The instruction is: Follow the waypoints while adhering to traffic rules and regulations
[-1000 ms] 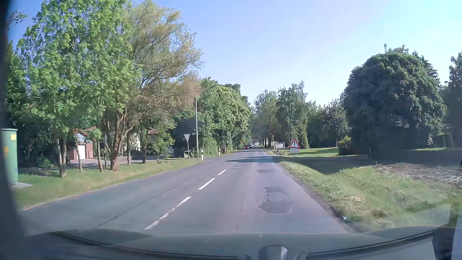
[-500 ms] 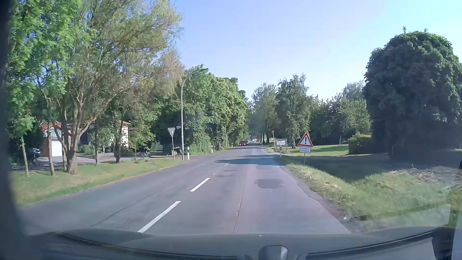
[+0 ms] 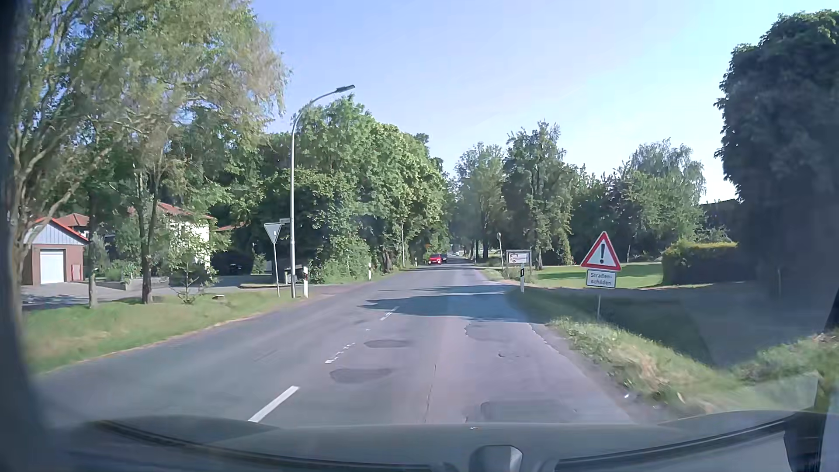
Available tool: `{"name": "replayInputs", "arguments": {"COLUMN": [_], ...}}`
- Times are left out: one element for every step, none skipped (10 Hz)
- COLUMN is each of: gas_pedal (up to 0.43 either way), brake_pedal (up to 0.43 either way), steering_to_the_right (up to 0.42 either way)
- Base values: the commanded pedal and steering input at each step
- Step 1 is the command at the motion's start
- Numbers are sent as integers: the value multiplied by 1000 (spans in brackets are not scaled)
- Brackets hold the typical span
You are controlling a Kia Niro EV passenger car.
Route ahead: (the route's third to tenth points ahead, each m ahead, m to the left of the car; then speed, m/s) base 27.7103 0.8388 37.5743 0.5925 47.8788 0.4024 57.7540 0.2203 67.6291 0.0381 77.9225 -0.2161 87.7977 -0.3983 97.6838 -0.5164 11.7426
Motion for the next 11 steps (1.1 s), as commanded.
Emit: {"name": "replayInputs", "arguments": {"gas_pedal": [228, 228, 228, 228, 228, 228, 228, 228, 228, 220, 220], "brake_pedal": [6, 6, 6, 6, 6, 6, 6, 6, 6, 6, 6], "steering_to_the_right": [-3, -4, 0, 7, 9, 9, 8, 6, 7, 12, 14]}}
